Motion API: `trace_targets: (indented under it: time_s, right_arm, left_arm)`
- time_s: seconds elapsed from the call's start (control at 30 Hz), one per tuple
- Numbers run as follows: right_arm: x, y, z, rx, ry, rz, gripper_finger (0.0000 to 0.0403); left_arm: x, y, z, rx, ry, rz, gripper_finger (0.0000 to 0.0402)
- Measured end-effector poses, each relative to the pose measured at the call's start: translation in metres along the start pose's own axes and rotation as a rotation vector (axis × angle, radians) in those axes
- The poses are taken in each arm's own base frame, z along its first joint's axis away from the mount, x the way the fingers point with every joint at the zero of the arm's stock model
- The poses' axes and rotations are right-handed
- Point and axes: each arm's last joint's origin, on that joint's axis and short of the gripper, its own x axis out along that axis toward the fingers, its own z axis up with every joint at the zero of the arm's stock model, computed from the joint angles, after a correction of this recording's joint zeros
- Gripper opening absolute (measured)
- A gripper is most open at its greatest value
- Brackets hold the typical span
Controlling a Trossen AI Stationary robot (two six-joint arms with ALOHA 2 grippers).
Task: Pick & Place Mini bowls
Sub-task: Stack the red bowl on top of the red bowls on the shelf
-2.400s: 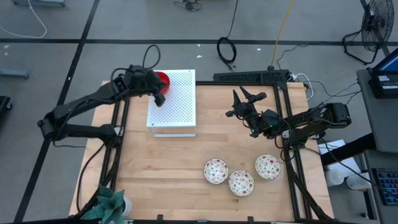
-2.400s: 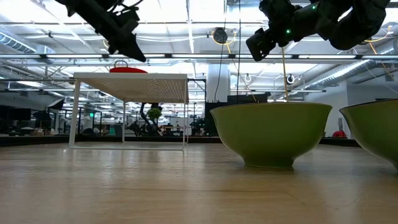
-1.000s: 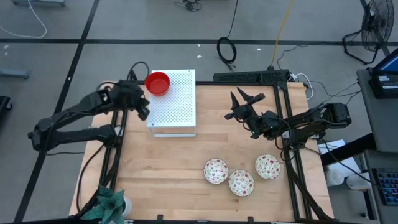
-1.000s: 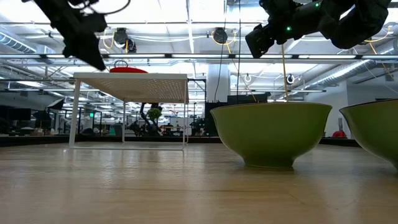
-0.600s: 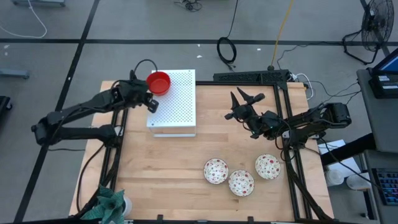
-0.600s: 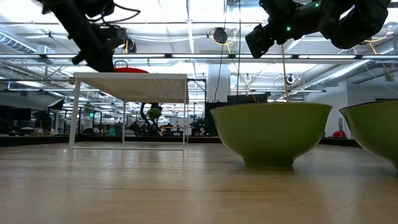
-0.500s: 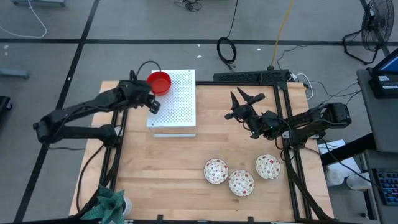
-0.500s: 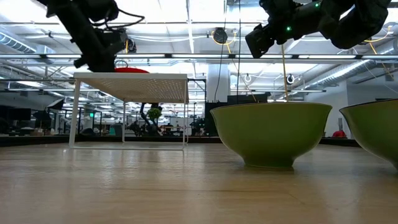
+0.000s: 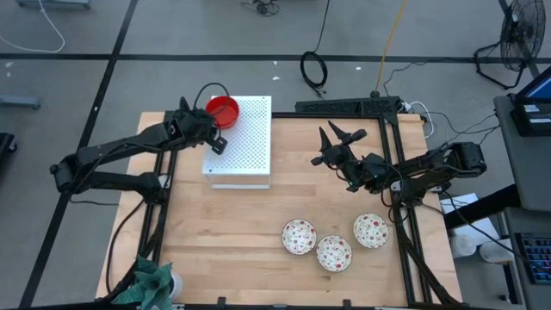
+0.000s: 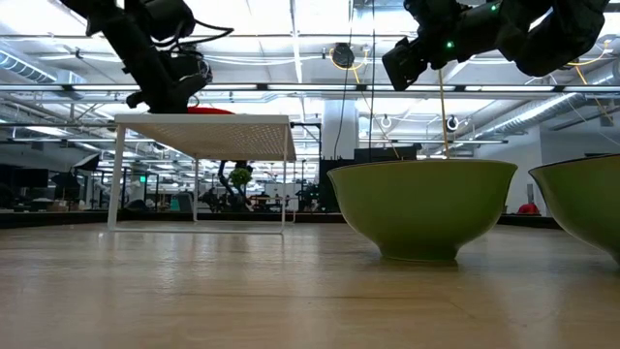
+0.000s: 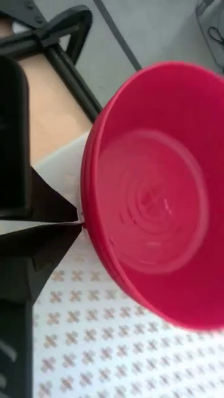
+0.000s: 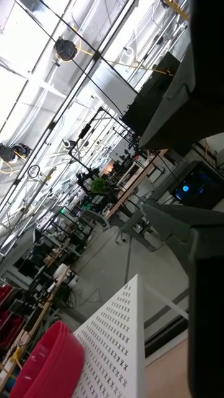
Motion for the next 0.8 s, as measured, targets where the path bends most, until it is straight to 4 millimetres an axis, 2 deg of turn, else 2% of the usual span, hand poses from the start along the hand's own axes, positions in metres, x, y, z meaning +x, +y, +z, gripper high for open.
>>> trace_targets:
  time_s: [0.2,0.8]
  right_arm:
    - [0.0000,0.0000,0.0000,0.000,0.000,0.000,0.0139]
    - [0.0000,0.0000,-0.0001,0.000,0.000,0.000,0.0139]
  left_arm:
    - [0.0003,-0.0008,0.0010,-0.004,-0.007,-0.017,0.0041]
    - [-0.0002,0.0007,0.0082,-0.007,-0.091,0.066,0.0042]
